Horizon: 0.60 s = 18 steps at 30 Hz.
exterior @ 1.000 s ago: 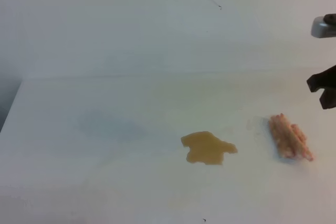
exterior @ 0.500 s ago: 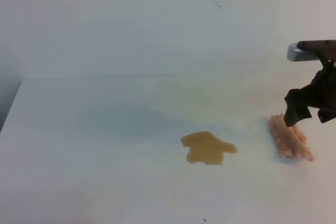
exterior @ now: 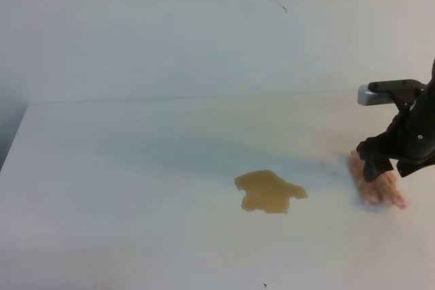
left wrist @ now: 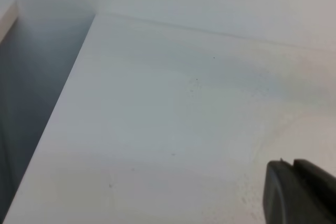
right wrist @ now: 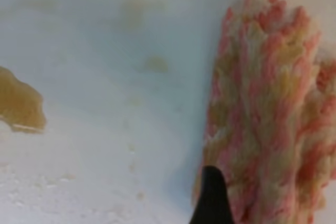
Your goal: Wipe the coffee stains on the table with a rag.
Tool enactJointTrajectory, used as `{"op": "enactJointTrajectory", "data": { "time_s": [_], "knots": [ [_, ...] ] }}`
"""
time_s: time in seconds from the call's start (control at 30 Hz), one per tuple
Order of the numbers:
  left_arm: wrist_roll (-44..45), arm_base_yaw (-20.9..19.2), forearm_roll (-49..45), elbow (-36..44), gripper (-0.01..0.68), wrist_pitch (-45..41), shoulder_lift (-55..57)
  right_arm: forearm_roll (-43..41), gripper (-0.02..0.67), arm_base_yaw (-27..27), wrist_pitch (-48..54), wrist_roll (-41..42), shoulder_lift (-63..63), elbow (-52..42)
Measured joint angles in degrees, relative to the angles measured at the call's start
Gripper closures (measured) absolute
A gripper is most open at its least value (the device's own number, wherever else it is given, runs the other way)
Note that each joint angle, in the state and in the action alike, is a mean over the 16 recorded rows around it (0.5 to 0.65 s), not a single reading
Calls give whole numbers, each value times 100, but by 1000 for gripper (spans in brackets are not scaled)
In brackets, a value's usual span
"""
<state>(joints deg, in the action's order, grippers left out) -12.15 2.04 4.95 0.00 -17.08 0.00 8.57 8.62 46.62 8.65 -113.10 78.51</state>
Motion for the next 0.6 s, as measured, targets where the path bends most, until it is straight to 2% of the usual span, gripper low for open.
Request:
{"op": "enactJointTrajectory", "data": {
  "time_s": [0.27,0.6],
  "knots": [
    [0,0,0,16,672,5,0,-52,221,0,-90,4,-322,0],
    [0,0,2,81,672,5,0,-101,473,0,-73,83,-449,29]
  ]
}}
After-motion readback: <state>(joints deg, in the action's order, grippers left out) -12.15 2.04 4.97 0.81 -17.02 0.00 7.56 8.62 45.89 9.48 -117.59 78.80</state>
